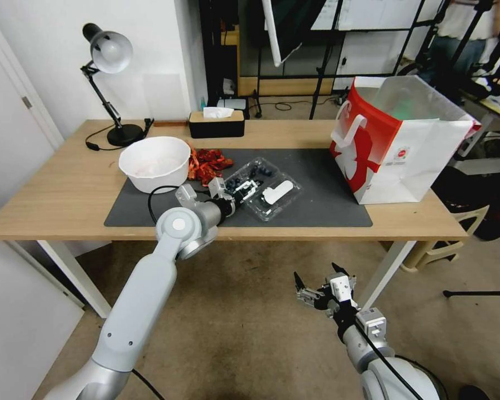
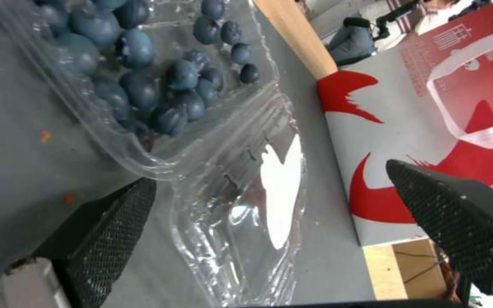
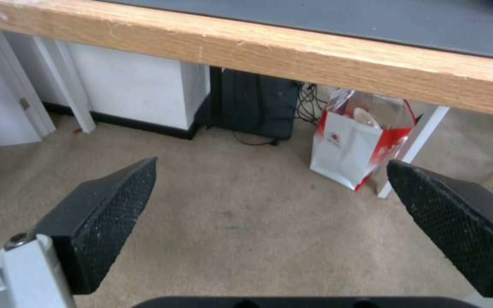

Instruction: Close the takeout container lid, then place the container into the takeout bag.

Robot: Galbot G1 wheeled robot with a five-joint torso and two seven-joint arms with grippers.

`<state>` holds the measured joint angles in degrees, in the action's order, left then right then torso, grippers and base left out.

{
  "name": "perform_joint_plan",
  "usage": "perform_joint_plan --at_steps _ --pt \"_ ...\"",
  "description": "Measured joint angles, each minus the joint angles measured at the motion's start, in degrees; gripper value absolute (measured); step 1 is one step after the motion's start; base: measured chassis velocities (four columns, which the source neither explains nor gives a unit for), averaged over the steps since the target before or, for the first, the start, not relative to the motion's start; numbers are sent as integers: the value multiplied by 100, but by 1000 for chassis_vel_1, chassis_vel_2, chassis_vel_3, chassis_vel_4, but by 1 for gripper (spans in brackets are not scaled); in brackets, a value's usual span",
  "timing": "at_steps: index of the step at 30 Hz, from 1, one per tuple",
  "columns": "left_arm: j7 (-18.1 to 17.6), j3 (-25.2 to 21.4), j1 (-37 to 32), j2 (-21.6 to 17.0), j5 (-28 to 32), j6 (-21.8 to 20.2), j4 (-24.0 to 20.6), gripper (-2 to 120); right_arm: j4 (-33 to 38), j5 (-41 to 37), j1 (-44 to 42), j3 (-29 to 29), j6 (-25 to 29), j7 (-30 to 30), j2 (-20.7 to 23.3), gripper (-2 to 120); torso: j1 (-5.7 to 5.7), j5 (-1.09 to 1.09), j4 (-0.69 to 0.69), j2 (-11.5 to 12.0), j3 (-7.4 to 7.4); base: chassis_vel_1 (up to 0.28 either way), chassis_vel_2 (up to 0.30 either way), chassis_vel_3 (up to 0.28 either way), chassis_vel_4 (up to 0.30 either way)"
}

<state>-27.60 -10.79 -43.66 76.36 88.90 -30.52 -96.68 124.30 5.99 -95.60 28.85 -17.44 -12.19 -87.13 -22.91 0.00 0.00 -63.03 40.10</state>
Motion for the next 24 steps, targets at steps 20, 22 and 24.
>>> perform_joint_plan --at_steps 20,22,24 --pt "125 115 83 132 157 13 34 100 8 59 -61 -12 27 -3 -44 100 0 -1 0 0 0 0 0 0 0" --pt "125 124 78 137 157 15 19 100 8 62 -66 -12 29 -3 -45 100 0 0 0 0 0 0 0 0 0" --pt "125 157 54 155 157 16 -33 100 8 69 -77 -12 32 -3 -45 100 0 0 0 0 0 0 0 0 0"
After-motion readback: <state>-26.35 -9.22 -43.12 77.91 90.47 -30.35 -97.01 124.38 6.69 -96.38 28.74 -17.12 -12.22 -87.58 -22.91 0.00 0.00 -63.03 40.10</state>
